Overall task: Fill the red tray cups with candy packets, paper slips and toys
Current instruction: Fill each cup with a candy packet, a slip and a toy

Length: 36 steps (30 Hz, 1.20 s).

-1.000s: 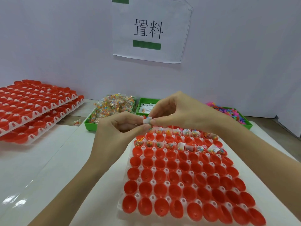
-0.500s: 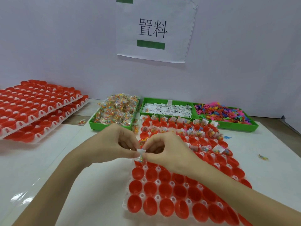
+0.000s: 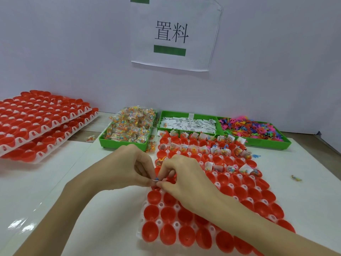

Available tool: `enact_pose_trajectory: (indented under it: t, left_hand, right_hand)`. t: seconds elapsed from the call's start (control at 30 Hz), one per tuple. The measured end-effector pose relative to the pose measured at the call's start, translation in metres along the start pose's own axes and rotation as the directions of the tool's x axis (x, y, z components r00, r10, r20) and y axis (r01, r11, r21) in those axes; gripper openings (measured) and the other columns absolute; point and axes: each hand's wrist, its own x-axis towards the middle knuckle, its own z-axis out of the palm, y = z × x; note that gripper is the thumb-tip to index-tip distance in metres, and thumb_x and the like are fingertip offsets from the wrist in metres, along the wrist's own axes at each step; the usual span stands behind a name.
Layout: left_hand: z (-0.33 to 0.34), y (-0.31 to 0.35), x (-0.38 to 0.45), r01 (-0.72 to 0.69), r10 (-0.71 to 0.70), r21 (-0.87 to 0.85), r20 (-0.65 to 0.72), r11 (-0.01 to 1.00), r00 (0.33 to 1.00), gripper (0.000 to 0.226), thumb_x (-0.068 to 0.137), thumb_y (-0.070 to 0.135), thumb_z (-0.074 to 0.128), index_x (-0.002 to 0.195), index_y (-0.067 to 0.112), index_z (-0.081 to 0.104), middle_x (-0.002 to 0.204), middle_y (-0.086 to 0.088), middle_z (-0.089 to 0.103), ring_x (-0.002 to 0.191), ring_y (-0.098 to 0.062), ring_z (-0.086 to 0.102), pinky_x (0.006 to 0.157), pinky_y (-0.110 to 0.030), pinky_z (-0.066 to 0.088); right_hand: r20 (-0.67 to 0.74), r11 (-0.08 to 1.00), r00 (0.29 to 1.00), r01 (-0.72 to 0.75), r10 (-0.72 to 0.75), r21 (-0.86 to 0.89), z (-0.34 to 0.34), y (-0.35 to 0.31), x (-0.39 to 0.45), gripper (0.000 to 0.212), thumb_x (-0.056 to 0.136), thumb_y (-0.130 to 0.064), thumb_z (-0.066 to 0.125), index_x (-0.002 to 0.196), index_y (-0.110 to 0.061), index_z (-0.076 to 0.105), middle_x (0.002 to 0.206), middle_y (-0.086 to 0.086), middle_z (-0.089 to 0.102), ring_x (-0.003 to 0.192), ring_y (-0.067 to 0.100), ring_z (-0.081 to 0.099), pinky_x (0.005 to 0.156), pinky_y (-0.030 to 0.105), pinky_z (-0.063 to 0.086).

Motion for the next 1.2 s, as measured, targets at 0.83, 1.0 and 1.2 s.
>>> enact_pose_trajectory:
  t: [0.83, 1.0, 1.2]
  left_hand:
    - [0.003, 0.000, 0.001, -0.081, 0.094, 0.172, -0.066, 0.982, 0.993, 0.014, 0.079, 0.033, 0.089, 0.079, 0.031, 0.075, 0.074, 0.016, 0.075, 0.070, -0.006, 0.074, 0.067, -0.032, 0.061]
    - [-0.002, 0.003, -0.003, -0.066, 0.073, 0.139, -0.045, 0.988, 0.996, 0.018, 0.076, 0.047, 0.087, 0.082, 0.033, 0.076, 0.074, 0.013, 0.075, 0.071, -0.007, 0.074, 0.070, -0.033, 0.062]
    - [-0.010, -0.005, 0.000, -0.033, 0.081, 0.196, -0.240, 0.980, 0.968, 0.009, 0.086, 0.038, 0.079, 0.080, 0.032, 0.076, 0.075, 0.011, 0.075, 0.070, -0.009, 0.072, 0.070, -0.040, 0.061]
  right_hand:
    - [0.083, 0.968, 0.987, -0.153, 0.138, 0.201, -0.038, 0.012, 0.013, 0.010, 0.093, -0.034, 0.071, 0.093, -0.025, 0.077, 0.085, -0.007, 0.075, 0.076, 0.003, 0.069, 0.076, 0.024, 0.059]
    - [-0.100, 0.879, 0.953, -0.218, 0.285, 0.424, -0.087, 0.046, -0.016, 0.014, 0.098, -0.027, 0.066, 0.094, -0.028, 0.079, 0.079, -0.003, 0.075, 0.060, 0.006, 0.058, 0.052, 0.013, 0.046]
    - [-0.226, 0.681, 0.824, -0.239, 0.519, 0.692, -0.112, 0.102, -0.056, 0.024, 0.102, -0.014, 0.057, 0.098, -0.017, 0.080, 0.079, 0.007, 0.070, 0.066, 0.012, 0.055, 0.052, 0.020, 0.043]
